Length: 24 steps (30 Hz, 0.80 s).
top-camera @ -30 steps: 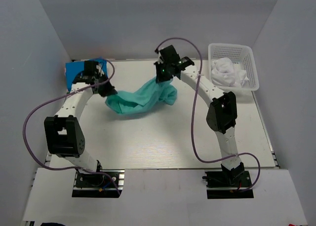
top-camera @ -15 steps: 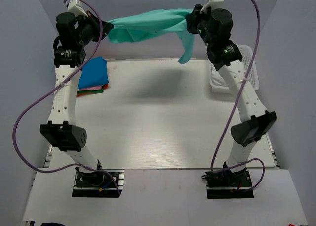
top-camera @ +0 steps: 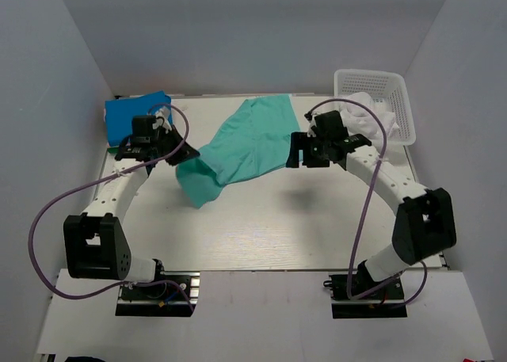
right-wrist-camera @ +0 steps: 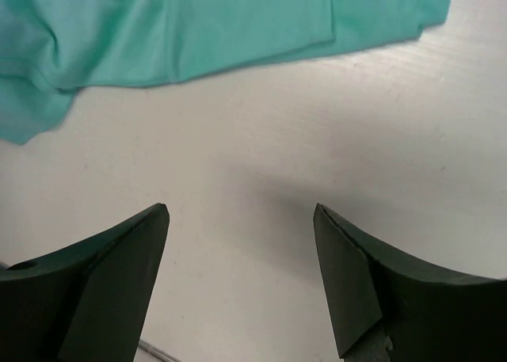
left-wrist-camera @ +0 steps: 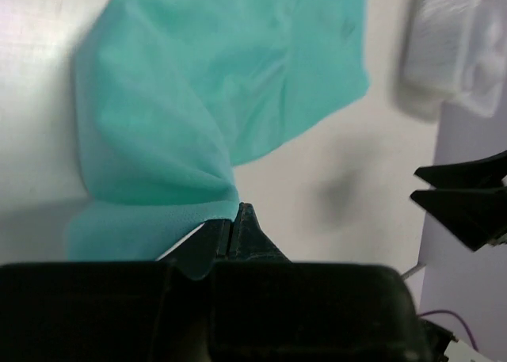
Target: Fold and stack the t-shirts
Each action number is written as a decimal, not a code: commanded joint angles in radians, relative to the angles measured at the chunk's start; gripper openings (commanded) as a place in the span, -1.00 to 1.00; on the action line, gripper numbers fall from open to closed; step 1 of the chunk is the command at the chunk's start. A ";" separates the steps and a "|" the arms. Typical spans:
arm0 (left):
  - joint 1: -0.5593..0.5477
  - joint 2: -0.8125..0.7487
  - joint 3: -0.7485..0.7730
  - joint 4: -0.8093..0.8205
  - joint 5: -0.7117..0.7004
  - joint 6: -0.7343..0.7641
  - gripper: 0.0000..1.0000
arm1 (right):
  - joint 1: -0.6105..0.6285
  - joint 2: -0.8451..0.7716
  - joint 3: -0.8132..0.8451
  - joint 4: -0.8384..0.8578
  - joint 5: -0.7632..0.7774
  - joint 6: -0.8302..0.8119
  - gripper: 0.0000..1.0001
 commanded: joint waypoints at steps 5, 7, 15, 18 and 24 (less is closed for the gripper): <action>0.013 -0.003 -0.090 -0.083 -0.015 0.049 -1.00 | 0.015 0.233 0.181 -0.058 -0.058 0.037 0.63; 0.013 -0.003 -0.118 -0.083 -0.036 0.049 -1.00 | 0.014 0.312 0.234 -0.044 -0.020 0.052 0.63; 0.013 0.026 -0.107 -0.090 -0.036 0.049 -1.00 | 0.011 0.601 0.547 -0.174 0.098 0.034 0.56; 0.013 0.035 -0.107 -0.090 -0.036 0.049 -1.00 | 0.011 0.620 0.557 -0.185 0.118 0.027 0.56; 0.013 0.046 -0.098 -0.080 -0.018 0.040 -1.00 | 0.010 0.634 0.492 -0.160 0.132 0.008 0.52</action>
